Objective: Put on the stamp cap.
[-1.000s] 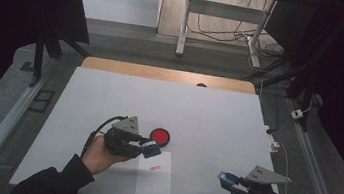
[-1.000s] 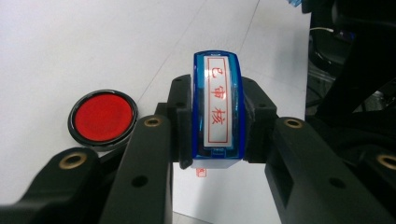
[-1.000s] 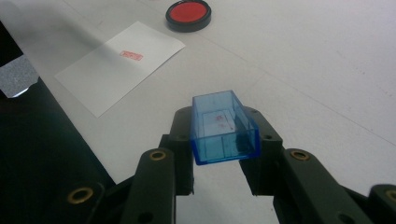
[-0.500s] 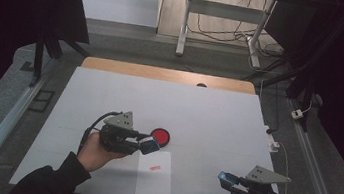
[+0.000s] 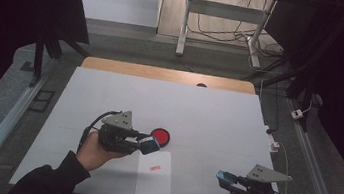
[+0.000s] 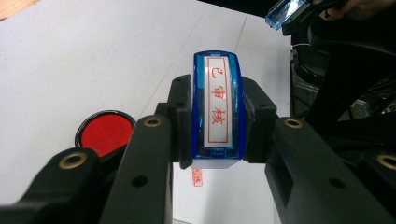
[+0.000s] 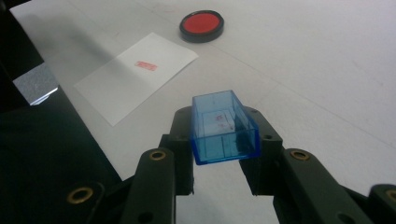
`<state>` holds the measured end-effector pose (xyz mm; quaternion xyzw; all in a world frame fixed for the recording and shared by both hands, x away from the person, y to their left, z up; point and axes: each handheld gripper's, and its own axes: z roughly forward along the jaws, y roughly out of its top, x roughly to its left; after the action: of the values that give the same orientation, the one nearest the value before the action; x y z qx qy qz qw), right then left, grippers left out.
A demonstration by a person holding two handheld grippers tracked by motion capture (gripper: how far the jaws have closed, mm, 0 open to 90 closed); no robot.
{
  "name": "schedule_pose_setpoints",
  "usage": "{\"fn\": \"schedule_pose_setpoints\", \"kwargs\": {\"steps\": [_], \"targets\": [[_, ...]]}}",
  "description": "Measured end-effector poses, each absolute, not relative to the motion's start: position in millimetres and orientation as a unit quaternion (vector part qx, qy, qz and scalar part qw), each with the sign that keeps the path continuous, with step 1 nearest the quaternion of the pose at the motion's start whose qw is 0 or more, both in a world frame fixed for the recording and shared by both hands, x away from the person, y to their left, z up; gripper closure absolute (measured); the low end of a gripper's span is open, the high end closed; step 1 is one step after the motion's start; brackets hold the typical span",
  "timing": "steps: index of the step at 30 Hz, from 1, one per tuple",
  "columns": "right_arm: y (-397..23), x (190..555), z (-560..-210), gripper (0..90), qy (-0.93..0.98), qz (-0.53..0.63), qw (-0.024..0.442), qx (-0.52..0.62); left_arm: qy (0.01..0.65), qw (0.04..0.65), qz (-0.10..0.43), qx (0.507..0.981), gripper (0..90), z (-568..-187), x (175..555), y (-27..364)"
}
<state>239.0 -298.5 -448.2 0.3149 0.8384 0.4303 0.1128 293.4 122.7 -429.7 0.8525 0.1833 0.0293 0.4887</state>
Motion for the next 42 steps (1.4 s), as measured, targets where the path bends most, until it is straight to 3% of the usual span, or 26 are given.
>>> {"fn": "schedule_pose_setpoints", "kwargs": {"steps": [42], "targets": [[-221.5,272.1,-438.4,67.9,0.866,0.470,0.022,0.169,0.161,0.494,0.017,0.855,69.7,-430.7,293.7,119.1]]}}
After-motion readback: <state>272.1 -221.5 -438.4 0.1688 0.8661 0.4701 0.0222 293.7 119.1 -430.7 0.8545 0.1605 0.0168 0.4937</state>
